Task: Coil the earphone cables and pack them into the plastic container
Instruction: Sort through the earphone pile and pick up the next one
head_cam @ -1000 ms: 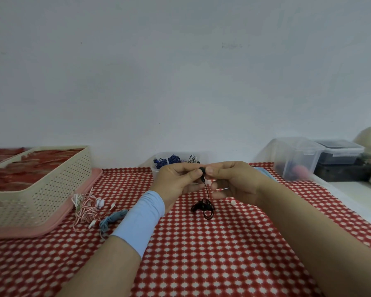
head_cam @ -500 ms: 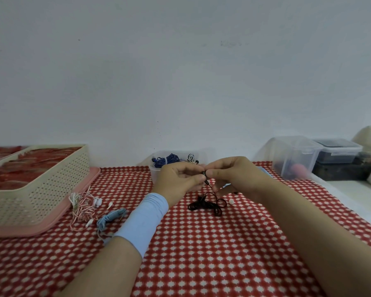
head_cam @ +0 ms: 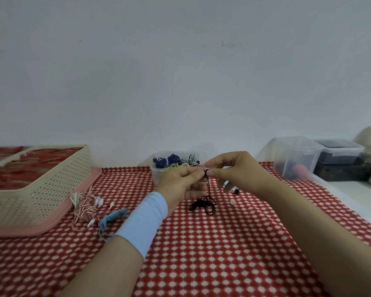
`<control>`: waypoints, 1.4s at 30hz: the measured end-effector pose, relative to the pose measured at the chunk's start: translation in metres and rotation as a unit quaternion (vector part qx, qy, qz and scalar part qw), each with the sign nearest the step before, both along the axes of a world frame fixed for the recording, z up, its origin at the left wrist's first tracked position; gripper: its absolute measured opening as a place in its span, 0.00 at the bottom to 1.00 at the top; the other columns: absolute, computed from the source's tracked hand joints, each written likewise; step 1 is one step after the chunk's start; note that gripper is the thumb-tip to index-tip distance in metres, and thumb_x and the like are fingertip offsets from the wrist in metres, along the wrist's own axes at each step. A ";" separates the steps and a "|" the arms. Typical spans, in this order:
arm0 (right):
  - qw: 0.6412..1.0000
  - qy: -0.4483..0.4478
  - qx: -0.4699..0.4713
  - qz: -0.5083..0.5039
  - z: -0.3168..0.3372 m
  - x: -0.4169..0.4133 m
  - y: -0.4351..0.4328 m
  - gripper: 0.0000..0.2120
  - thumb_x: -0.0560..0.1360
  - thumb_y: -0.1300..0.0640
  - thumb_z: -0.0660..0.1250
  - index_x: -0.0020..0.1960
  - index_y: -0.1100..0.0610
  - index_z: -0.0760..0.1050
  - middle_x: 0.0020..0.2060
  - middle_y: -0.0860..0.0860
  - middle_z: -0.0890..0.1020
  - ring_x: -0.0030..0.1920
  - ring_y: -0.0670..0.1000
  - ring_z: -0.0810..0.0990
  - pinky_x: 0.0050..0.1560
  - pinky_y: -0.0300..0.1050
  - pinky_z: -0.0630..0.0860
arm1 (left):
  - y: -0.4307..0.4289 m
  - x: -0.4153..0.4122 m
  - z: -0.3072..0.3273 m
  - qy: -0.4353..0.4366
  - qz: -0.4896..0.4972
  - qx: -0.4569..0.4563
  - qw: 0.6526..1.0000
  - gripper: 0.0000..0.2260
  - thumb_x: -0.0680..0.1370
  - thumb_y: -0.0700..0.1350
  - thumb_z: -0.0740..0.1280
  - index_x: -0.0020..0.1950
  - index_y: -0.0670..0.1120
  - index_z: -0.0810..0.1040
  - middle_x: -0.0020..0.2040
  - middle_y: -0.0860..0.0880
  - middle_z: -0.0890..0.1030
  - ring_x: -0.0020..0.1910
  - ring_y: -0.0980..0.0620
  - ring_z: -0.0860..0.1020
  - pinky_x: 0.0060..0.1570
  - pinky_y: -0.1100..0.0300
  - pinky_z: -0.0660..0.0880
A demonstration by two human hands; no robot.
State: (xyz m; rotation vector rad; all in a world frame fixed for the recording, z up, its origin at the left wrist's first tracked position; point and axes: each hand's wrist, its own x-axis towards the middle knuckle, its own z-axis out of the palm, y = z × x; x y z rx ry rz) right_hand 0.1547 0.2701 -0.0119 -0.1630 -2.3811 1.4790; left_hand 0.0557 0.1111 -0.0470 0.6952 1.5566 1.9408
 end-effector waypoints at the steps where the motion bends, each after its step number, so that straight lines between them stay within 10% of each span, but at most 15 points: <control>1: 1.000 0.006 0.004 0.000 0.000 0.000 0.000 0.04 0.75 0.62 0.75 0.50 0.58 0.86 0.41 0.57 0.87 0.33 0.51 0.81 0.36 0.47 0.82 | 0.000 0.000 0.000 -0.003 -0.005 -0.002 1.000 0.06 0.79 0.40 0.68 0.53 0.41 0.82 0.44 0.43 0.84 0.37 0.51 0.82 0.36 0.59 0.81; 20: 0.995 -0.058 -0.040 0.069 0.005 0.004 0.003 0.06 0.75 0.60 0.75 0.52 0.56 0.85 0.42 0.53 0.87 0.36 0.51 0.83 0.37 0.45 0.81 | -0.016 -0.007 0.012 0.120 -0.065 -0.100 0.986 0.12 0.80 0.40 0.65 0.63 0.49 0.80 0.42 0.49 0.82 0.34 0.57 0.75 0.29 0.66 0.70; 29: 0.922 -0.174 0.329 0.106 -0.022 -0.010 -0.017 0.13 0.76 0.55 0.73 0.58 0.43 0.84 0.51 0.37 0.82 0.48 0.39 0.79 0.57 0.38 0.76 | -0.042 -0.024 0.021 0.154 -0.037 -0.150 0.976 0.08 0.78 0.36 0.68 0.54 0.44 0.82 0.39 0.48 0.82 0.36 0.54 0.80 0.38 0.59 0.80; 38: 0.921 -0.168 0.350 0.037 -0.016 -0.011 -0.009 0.06 0.74 0.51 0.75 0.50 0.49 0.86 0.44 0.47 0.85 0.46 0.48 0.81 0.45 0.42 0.76 | -0.045 -0.033 0.015 0.190 -0.050 -0.237 0.951 0.09 0.76 0.34 0.70 0.55 0.42 0.81 0.37 0.45 0.81 0.35 0.53 0.81 0.40 0.57 0.82; 42: 0.918 -0.209 0.336 0.038 -0.012 -0.009 0.004 0.08 0.75 0.47 0.74 0.53 0.46 0.86 0.48 0.46 0.87 0.51 0.49 0.84 0.58 0.50 0.79 | -0.042 -0.035 0.011 0.264 -0.045 -0.333 0.904 0.08 0.77 0.40 0.71 0.55 0.46 0.80 0.37 0.50 0.81 0.33 0.57 0.80 0.36 0.61 0.80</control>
